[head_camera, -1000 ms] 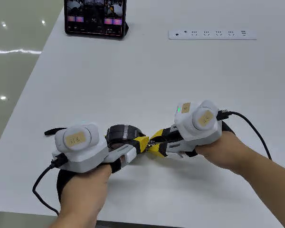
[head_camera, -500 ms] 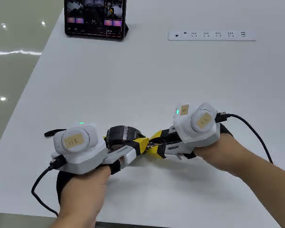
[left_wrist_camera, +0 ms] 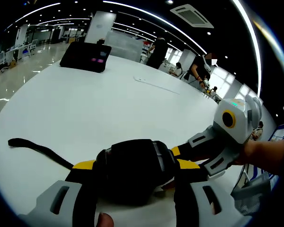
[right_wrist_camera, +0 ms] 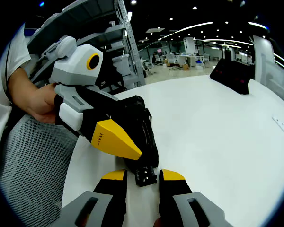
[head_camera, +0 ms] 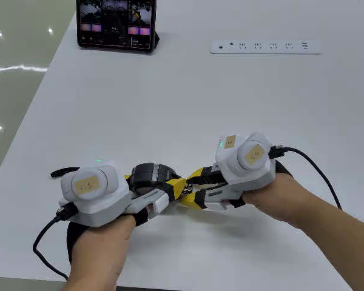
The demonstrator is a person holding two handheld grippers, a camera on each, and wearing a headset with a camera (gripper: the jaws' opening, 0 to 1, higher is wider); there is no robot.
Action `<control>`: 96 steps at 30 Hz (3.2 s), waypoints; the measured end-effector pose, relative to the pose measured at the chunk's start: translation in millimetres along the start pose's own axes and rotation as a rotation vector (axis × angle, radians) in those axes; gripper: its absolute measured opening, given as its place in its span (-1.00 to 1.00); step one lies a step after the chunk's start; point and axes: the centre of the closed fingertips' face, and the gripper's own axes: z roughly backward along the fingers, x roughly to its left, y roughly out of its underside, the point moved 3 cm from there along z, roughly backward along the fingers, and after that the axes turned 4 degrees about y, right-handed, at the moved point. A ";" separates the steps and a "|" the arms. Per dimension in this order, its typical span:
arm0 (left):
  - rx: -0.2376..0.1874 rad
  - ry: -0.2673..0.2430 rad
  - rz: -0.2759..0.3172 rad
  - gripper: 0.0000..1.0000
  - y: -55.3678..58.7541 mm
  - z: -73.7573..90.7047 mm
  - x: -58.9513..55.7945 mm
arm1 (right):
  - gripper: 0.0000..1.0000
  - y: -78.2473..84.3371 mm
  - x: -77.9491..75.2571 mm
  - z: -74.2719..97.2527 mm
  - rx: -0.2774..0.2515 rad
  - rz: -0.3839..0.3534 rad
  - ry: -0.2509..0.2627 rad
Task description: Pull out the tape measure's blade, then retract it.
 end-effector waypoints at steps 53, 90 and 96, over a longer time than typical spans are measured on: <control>0.118 0.110 -0.568 0.70 -7.6 44.7 6.0 | 0.43 10.9 -0.6 80.8 -0.047 -0.012 0.229; 0.119 0.231 -0.633 0.98 -7.5 74.3 -4.4 | 0.82 32.7 3.7 147.0 -0.091 -0.060 0.336; 0.112 0.243 -0.609 0.98 -8.6 76.7 -2.5 | 0.85 34.9 6.7 154.4 -0.107 -0.070 0.339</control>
